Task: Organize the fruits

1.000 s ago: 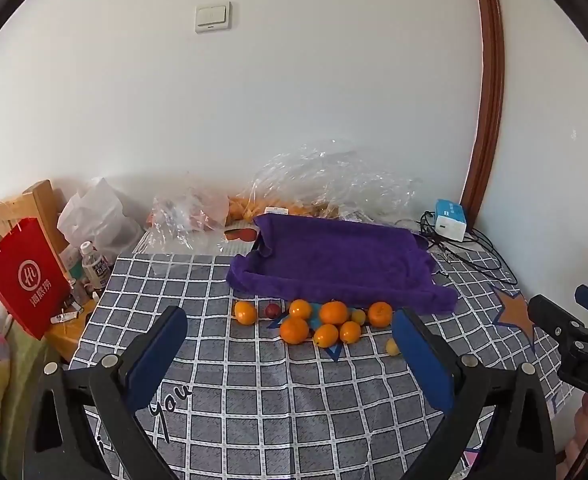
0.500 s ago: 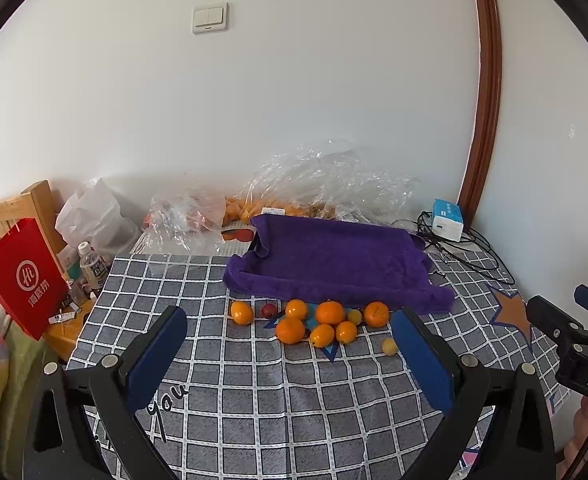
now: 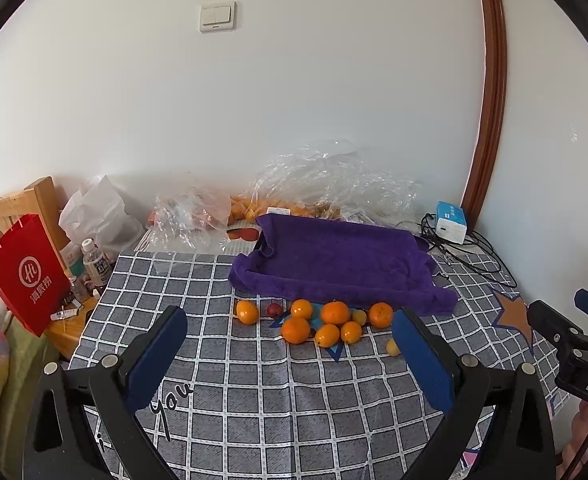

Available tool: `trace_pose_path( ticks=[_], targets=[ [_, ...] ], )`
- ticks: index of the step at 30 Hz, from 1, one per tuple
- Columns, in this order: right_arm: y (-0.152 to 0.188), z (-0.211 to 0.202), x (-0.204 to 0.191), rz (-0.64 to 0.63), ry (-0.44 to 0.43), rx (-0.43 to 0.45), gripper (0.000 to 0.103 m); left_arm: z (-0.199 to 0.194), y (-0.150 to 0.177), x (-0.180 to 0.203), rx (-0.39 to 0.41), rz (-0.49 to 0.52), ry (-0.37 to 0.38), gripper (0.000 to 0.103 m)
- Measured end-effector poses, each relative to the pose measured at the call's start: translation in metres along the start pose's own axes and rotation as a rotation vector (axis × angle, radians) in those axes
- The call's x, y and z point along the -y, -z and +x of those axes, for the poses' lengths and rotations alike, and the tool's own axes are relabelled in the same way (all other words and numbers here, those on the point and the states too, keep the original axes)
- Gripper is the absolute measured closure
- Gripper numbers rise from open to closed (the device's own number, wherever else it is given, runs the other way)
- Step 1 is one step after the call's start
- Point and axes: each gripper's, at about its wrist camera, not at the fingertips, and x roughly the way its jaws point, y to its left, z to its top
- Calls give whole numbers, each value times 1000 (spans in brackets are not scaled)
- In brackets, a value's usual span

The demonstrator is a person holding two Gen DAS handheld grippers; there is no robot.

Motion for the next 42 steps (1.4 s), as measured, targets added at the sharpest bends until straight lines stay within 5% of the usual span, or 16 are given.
trace_pose_path(
  ticks=[42],
  targets=[
    [6,18,-12,-38,-31,-33,0,3,1,-10,0,-20,-6,0]
  ],
)
